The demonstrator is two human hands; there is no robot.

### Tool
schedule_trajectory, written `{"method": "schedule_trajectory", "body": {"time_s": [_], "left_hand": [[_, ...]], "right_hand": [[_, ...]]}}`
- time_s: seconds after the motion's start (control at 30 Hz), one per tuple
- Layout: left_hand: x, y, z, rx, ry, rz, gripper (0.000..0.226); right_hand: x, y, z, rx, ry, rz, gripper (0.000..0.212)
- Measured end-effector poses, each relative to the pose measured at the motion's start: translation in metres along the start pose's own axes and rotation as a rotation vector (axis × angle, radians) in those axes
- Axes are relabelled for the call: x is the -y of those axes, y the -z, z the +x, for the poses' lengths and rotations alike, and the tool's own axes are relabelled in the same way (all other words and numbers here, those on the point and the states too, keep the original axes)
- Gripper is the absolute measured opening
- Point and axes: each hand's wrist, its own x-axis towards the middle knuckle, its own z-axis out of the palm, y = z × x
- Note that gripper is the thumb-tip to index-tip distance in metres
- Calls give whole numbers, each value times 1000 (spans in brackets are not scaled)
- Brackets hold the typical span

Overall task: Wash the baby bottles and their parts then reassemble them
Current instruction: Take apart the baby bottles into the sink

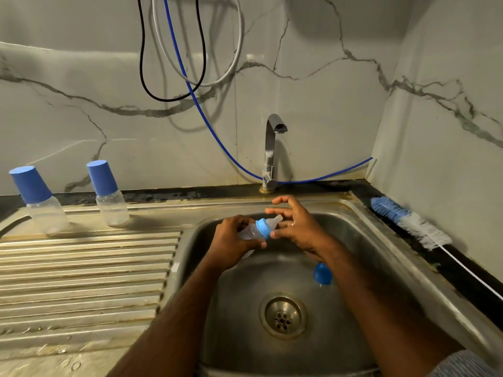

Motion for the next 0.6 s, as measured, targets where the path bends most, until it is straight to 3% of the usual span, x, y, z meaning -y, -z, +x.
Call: {"method": "schedule_trajectory", "body": {"time_s": [0.17, 0.33, 0.47, 0.6], "left_hand": [[4, -4, 1, 12, 0, 35, 54], [5, -4, 1, -18, 8, 41, 57], [6, -6, 1, 11, -3, 47, 59], [9, -6, -2, 61, 17, 57, 63]], "right_hand": [[3, -8, -2, -116, -2, -238, 54], [5, -4, -2, 33, 33, -94, 62], [1, -15, -4, -15, -12, -323, 65], [1, -16, -2, -14, 84, -296, 53]]}}
